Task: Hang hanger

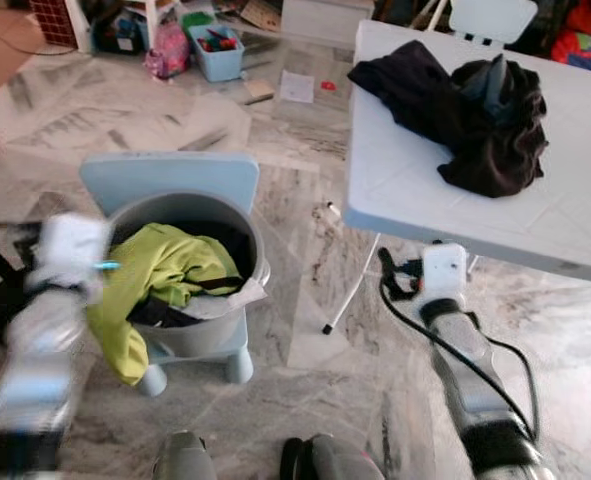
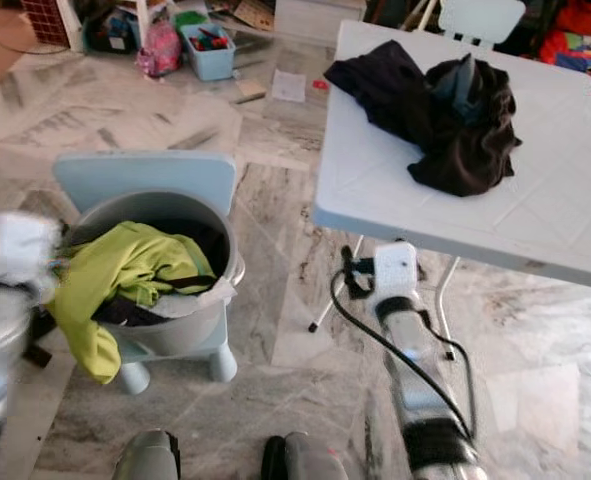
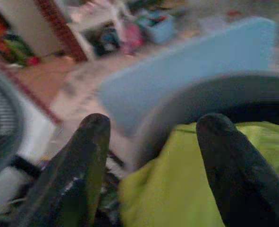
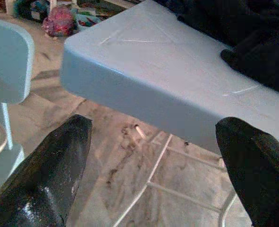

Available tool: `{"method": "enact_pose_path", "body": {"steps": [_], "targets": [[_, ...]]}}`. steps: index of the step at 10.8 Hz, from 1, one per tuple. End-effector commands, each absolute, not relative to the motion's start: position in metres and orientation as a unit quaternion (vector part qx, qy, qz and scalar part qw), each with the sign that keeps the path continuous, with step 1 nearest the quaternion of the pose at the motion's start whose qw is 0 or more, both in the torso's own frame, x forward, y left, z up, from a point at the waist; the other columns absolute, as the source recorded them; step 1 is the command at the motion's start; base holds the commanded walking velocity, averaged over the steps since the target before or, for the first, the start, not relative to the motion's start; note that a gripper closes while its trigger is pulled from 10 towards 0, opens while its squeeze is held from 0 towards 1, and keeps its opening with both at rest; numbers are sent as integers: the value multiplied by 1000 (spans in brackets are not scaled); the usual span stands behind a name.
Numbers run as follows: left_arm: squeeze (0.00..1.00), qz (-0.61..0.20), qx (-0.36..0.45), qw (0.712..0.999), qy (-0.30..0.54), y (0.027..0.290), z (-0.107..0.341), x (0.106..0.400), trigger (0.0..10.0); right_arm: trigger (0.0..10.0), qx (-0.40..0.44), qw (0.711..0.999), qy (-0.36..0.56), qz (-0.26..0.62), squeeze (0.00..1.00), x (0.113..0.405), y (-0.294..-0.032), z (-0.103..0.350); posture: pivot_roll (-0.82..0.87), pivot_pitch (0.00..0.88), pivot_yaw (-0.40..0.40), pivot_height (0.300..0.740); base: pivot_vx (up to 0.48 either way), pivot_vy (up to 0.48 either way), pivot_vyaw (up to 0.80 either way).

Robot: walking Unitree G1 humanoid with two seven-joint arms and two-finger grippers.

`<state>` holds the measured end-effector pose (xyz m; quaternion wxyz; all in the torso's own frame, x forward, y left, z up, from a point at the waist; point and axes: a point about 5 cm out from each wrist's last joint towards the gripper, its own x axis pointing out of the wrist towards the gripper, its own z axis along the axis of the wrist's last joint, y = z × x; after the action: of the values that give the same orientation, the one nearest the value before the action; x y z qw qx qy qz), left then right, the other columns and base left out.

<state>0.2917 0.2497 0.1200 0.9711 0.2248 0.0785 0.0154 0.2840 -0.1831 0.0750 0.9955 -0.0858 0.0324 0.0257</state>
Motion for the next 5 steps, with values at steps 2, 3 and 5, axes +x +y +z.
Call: {"method": "enact_pose_path", "body": {"steps": [2, 3, 5], "targets": [[1000, -39, 200, 974, 97, 230, 112, 311, 10000, 10000, -103, 994, 35, 5, 0, 272, -205, 81, -52, 156, -133, 740, 0, 0, 0], [1000, -59, 195, 975, 91, 218, 112, 316, 10000, 10000, -105, 994, 40, 4, 0, 261, -212, 84, -76, 164, -130, 740, 0, 0, 0], [1000, -85, 137, 985, 58, 194, 102, 287, 10000, 10000, -85, 994, 56, 30, 0, 239, -209, 82, -61, 176, -133, 740, 0, 0, 0]]}}
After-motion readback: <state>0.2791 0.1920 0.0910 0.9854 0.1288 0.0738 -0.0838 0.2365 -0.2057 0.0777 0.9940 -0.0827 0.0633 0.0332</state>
